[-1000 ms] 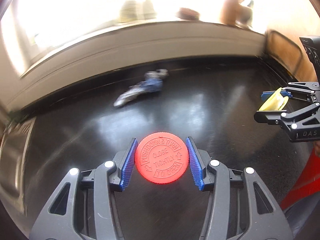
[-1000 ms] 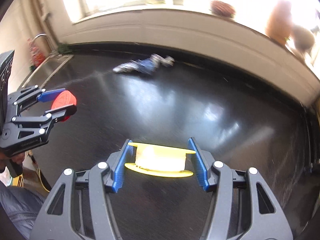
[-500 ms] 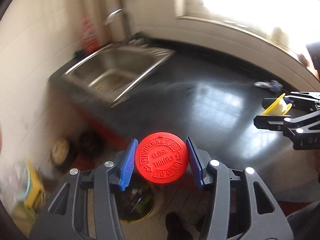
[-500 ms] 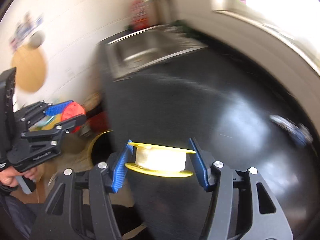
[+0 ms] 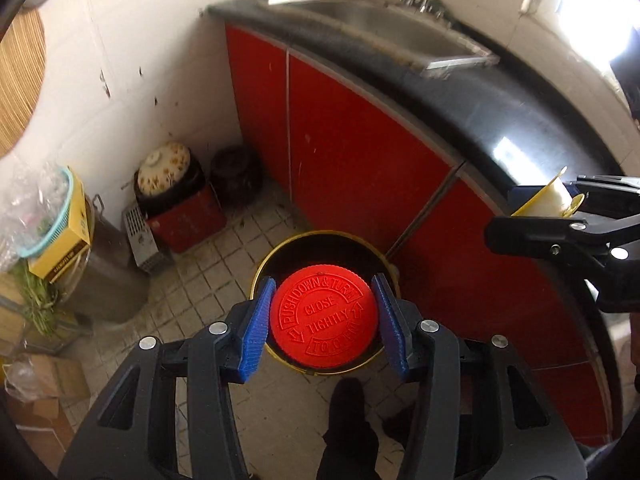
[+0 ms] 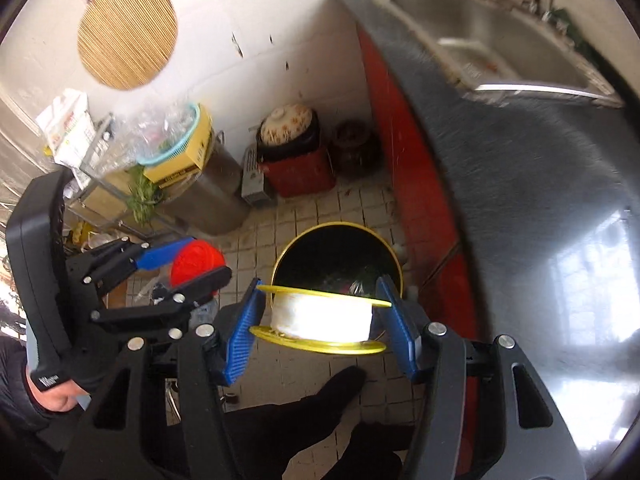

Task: Collect trash
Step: 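Carry the lid and spool to the bin and open both tools over it, then move both open tools back to the counter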

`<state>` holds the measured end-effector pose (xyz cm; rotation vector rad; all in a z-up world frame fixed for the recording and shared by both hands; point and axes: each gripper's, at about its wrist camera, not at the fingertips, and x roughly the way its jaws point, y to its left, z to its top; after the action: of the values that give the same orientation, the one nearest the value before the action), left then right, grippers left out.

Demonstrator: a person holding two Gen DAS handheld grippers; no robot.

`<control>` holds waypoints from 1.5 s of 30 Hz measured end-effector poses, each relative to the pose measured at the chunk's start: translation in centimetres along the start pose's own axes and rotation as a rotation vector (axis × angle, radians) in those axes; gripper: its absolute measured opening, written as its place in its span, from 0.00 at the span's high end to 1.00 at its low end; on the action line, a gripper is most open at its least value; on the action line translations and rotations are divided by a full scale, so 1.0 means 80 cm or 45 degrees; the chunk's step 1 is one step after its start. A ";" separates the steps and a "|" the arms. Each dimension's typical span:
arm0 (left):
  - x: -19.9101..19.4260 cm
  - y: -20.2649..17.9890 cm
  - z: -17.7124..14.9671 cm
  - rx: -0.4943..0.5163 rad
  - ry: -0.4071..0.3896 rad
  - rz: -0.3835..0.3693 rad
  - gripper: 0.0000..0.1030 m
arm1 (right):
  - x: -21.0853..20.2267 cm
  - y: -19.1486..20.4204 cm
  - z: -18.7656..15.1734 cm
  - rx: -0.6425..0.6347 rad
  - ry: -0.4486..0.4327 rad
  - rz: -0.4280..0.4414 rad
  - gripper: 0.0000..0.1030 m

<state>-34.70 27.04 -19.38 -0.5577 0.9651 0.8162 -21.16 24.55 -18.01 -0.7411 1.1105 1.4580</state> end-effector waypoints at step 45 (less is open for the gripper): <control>-0.113 -0.356 0.100 0.915 -0.310 -0.566 0.12 | -0.394 -0.224 -0.242 0.771 -0.500 -0.682 0.15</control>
<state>-10.59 13.08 -5.92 -0.0327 0.7961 0.1032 -0.03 -6.20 -0.78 -0.2658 0.8844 0.7083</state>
